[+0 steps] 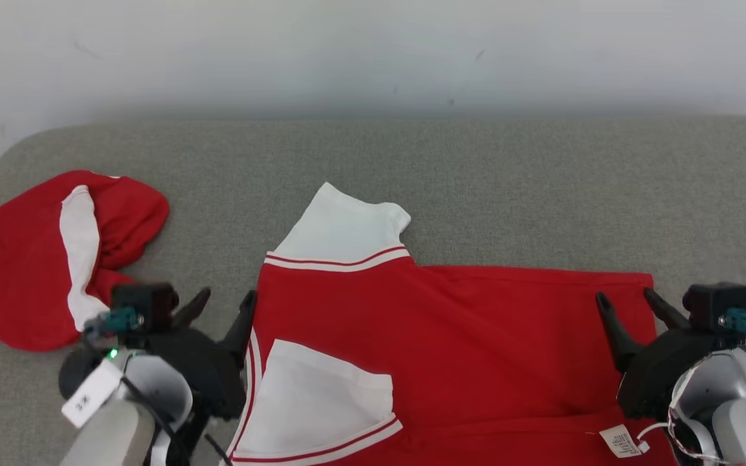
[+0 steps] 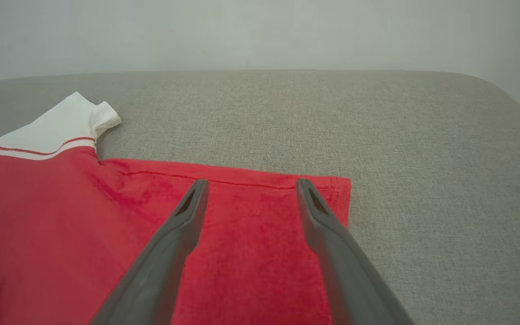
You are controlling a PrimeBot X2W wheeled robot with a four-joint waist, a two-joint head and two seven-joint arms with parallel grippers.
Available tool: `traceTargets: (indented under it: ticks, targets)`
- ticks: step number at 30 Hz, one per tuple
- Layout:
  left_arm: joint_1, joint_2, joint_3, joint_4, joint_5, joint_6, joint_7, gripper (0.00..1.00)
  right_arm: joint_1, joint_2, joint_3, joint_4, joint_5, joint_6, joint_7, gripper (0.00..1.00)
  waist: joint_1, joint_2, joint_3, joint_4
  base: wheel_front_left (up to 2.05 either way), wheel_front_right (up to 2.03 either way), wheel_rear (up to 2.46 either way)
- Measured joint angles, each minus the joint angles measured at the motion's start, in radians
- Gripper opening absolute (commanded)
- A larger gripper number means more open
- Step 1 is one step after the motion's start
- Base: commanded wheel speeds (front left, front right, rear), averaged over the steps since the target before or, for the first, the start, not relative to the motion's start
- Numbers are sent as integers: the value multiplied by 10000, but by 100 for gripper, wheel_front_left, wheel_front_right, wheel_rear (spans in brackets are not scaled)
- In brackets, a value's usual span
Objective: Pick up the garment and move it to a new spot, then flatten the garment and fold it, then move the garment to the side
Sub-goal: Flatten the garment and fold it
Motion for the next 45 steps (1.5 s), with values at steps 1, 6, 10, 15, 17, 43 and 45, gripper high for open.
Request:
traceTargets:
  ticks: [1,6,10,15,17,43,45]
  targets:
    - [-325,-15,-12,42,-6,-4,186,100,-141,-82,29,21,2,0,316,100,0,0,113,-12,0,0,0]
    - [-1995,-150,-125,637,-77,-284,1160,100,-1007,-458,71,253,2,-15,1697,100,1,0,697,-92,0,0,0]
    - [-3185,-257,-221,1336,-84,-462,1866,100,-1540,-577,150,527,17,-50,2587,100,1,0,1145,-188,0,0,0]
    - [-4179,-412,-408,2082,-77,-619,2560,100,-2005,-571,251,654,36,-123,3254,100,1,1,1648,-392,0,0,0]
    - [-4565,-502,-470,2357,-65,-708,2771,100,-2201,-573,232,658,46,-178,3452,100,0,1,1827,-496,0,0,0]
    - [-6730,-1095,-746,4980,4,-1323,3237,100,-3857,-570,-240,1569,255,-648,4006,47,-2,1,3285,-987,0,0,0]
    - [-6766,-1070,-738,5131,10,-1398,3147,100,-3969,-541,-249,1657,261,-663,3975,49,-2,1,3307,-955,0,0,0]
